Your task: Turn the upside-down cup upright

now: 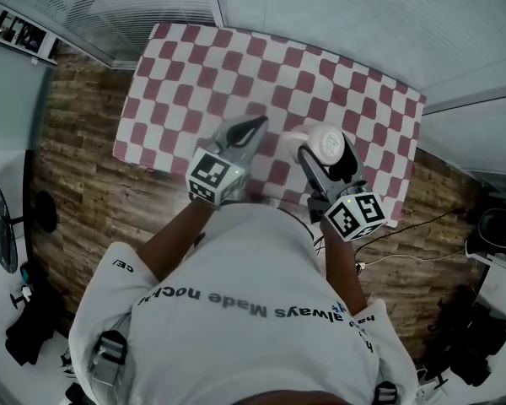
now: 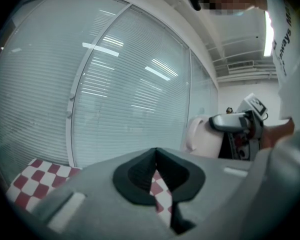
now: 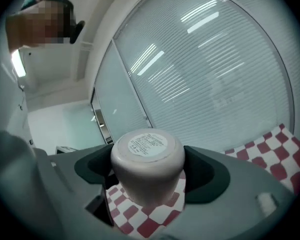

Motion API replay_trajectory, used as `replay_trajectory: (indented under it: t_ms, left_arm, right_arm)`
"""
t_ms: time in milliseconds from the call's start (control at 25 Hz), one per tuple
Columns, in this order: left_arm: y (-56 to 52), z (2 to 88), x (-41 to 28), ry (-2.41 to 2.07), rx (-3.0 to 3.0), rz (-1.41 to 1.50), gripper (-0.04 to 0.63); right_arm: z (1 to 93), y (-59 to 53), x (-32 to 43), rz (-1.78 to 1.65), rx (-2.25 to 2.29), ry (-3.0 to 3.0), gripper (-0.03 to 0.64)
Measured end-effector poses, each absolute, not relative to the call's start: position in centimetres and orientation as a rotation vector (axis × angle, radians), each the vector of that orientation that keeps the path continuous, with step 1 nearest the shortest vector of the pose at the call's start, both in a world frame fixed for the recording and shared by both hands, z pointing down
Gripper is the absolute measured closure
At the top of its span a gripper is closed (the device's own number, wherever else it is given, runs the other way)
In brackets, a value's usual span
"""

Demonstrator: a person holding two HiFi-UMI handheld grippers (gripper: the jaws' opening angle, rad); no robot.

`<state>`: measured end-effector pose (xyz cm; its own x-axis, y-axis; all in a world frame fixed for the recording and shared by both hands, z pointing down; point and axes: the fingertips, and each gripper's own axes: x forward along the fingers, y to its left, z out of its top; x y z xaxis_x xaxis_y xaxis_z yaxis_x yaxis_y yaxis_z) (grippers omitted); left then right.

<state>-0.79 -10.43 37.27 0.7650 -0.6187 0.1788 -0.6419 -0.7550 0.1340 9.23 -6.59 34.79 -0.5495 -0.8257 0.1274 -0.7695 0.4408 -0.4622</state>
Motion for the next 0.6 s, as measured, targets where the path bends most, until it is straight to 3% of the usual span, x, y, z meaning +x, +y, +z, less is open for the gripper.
replay_trajectory:
  t_ms: [600]
  left_arm:
    - [-10.5, 37.9, -0.8, -0.972, 2.757, 0.187, 0.591]
  right_arm:
    - [36.5, -8.4, 12.7, -1.2, -1.055, 1.929, 0.183]
